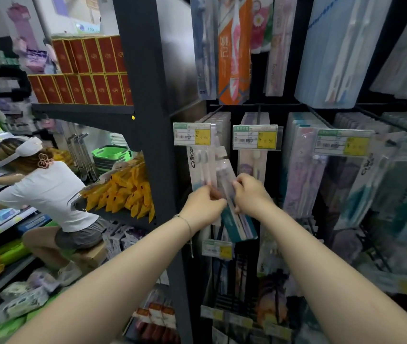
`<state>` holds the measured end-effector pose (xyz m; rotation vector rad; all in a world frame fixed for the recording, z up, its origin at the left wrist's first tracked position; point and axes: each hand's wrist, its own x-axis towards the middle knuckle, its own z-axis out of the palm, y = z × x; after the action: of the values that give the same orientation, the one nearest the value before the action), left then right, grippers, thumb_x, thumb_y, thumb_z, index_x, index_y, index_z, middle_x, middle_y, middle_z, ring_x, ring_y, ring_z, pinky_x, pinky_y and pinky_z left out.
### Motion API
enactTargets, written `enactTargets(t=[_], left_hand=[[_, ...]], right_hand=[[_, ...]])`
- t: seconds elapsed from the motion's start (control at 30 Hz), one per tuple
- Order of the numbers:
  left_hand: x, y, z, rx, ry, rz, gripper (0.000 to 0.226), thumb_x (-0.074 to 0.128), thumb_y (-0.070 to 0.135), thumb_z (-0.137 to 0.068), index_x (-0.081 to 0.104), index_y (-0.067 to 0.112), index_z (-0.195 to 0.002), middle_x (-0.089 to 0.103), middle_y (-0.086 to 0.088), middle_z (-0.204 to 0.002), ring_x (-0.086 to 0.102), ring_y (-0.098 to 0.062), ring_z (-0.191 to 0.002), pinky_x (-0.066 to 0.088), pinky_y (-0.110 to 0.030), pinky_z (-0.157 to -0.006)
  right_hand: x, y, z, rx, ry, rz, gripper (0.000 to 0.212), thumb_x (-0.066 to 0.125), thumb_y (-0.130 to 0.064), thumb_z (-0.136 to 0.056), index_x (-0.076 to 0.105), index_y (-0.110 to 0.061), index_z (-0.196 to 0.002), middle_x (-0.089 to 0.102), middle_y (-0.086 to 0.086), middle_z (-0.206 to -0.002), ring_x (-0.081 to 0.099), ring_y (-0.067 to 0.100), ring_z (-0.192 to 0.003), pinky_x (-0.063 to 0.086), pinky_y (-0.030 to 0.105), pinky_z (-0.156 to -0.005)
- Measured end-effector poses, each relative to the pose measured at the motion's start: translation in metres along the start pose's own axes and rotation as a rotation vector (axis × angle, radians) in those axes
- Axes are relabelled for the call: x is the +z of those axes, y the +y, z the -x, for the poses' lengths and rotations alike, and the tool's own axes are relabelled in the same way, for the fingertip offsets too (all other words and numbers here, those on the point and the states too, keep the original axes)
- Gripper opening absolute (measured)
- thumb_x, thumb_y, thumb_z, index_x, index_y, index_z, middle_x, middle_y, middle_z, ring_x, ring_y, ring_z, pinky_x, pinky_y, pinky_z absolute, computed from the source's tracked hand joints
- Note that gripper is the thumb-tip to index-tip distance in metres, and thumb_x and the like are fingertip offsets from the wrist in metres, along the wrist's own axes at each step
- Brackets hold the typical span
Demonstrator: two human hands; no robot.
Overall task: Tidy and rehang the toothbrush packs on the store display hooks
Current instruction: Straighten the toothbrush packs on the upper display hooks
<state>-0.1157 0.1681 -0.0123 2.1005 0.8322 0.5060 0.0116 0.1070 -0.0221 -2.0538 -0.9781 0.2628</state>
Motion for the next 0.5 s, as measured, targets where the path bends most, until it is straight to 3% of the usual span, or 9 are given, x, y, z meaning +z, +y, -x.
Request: enactTargets(t=[0.1, 0.2, 0.3, 0.4, 0.5], left_hand=[[0.005, 0.002, -0.002, -0.018, -0.013, -0.004, 0.012, 0.059, 0.023, -0.087, 0.063, 0.012, -0.091, 0.062, 0.001, -0.085, 0.056, -0.009, -0.073, 0.044, -0.019, -0.059], [0.010, 0.002, -0.003, -0.033, -0.026, 0.054, 0.015, 0.060, 0.023, -0.087, 0.064, 0.013, -0.097, 0.067, 0.000, -0.089, 0.062, -0.009, -0.074, 0.048, -0.020, -0.059], [0.016, 0.003, -0.003, -0.033, -0.055, 0.183, 0.021, 0.061, 0.022, -0.089, 0.058, 0.014, -0.109, 0.066, 0.000, -0.100, 0.067, -0.016, -0.086, 0.058, -0.032, -0.078], [0.021, 0.006, -0.003, 0.003, -0.081, 0.264, 0.017, 0.059, 0.020, -0.093, 0.056, 0.017, -0.110, 0.066, 0.001, -0.104, 0.067, -0.023, -0.097, 0.056, -0.044, -0.088], [0.026, 0.012, -0.002, 0.027, -0.146, 0.368, 0.014, 0.055, 0.012, -0.096, 0.061, 0.015, -0.108, 0.068, -0.003, -0.109, 0.067, -0.022, -0.099, 0.059, -0.031, -0.080]], right_hand=[[-0.014, 0.007, 0.012, 0.057, 0.021, -0.044, 0.023, 0.036, -0.026, -0.101, 0.050, -0.011, -0.090, 0.058, 0.013, -0.095, 0.067, 0.025, -0.063, 0.057, 0.033, -0.056], [-0.025, 0.016, 0.023, 0.036, 0.021, -0.027, 0.023, 0.037, -0.027, -0.101, 0.047, -0.018, -0.083, 0.060, 0.009, -0.085, 0.067, 0.021, -0.059, 0.058, 0.034, -0.060], [-0.032, 0.026, 0.031, 0.009, 0.006, -0.085, 0.024, 0.039, -0.025, -0.101, 0.045, -0.021, -0.079, 0.058, 0.008, -0.075, 0.063, 0.021, -0.055, 0.056, 0.032, -0.056], [-0.037, 0.033, 0.036, -0.028, 0.018, -0.113, 0.022, 0.039, -0.025, -0.101, 0.049, -0.017, -0.083, 0.056, 0.008, -0.072, 0.060, 0.021, -0.053, 0.053, 0.030, -0.052], [-0.041, 0.036, 0.040, -0.032, 0.064, -0.126, 0.022, 0.042, -0.027, -0.100, 0.054, -0.014, -0.087, 0.056, 0.005, -0.067, 0.056, 0.018, -0.051, 0.046, 0.027, -0.048]])
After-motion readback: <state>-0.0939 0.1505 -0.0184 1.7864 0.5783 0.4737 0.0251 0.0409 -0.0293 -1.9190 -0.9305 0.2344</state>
